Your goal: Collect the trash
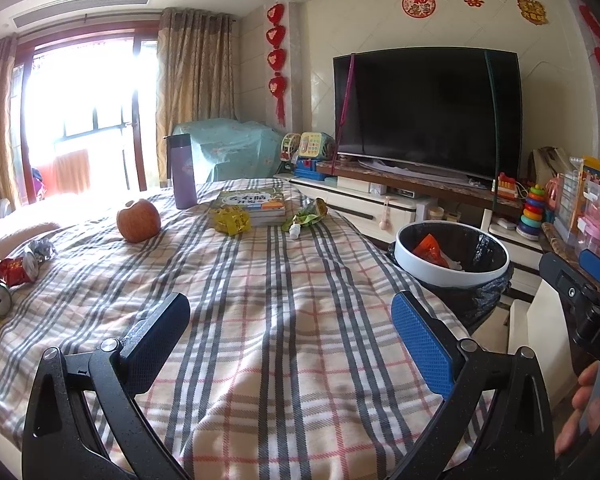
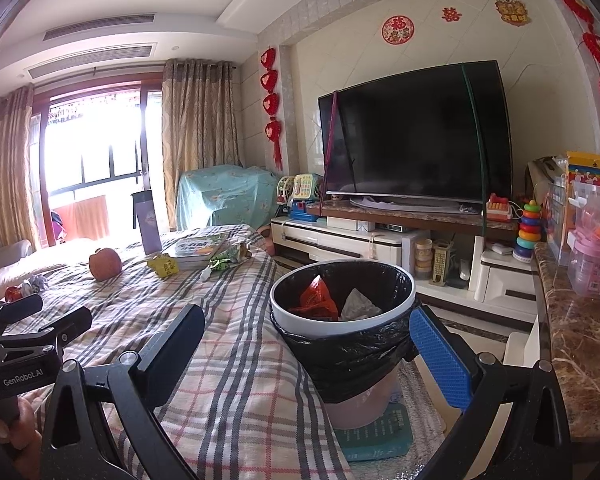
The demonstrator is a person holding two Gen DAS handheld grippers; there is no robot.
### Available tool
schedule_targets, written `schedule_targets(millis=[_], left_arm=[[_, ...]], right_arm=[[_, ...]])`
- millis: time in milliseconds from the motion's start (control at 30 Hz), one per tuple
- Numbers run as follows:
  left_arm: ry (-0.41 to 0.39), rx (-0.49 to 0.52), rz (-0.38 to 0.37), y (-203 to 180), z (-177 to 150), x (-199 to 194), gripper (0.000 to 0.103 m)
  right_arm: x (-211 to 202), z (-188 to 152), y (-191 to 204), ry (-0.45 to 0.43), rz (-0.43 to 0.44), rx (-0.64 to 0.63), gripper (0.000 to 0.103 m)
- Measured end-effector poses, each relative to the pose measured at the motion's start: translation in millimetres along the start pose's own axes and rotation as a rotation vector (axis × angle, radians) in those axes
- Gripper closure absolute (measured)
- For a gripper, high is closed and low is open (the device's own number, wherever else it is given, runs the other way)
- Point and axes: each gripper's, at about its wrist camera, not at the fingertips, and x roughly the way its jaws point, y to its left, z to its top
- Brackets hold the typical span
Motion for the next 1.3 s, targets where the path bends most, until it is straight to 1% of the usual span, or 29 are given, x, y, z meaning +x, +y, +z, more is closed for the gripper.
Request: schedule_targets(millis=[1300], left_arm=[[0.009, 0.003, -0.013, 2.1, -4.5, 2.1, 0.000]], right_arm=[[-0.3, 1.3, 3.9, 0.014, 0.016, 0.014, 0.000]])
